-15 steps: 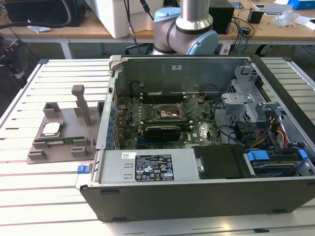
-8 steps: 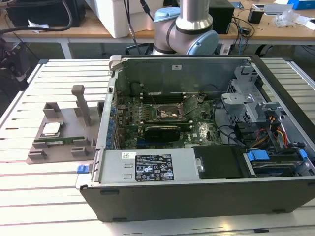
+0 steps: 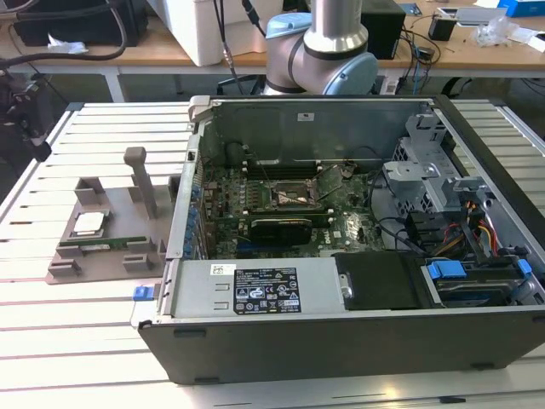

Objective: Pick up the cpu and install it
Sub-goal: 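Pick up the cpu and move it towards the insertion slot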

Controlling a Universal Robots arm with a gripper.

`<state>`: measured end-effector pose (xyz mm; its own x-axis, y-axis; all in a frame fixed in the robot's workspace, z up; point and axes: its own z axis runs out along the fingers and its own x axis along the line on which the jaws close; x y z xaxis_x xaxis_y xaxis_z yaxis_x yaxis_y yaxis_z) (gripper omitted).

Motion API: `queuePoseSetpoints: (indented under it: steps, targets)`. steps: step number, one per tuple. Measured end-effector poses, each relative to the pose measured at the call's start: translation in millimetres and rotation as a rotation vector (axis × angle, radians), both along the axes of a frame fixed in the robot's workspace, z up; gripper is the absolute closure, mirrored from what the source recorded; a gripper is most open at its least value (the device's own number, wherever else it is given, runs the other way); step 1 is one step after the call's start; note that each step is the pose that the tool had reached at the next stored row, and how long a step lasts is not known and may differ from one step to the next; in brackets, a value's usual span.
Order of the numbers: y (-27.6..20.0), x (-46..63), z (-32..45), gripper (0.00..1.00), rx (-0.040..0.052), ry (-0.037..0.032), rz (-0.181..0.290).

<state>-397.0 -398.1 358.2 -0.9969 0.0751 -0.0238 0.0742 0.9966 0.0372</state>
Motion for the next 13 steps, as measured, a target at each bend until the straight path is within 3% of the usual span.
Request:
queuePoseSetpoints:
  steps: [13]
  targets:
    - [0.0,0.0,-10.9,0.46,0.0000,0.0000,0.000]
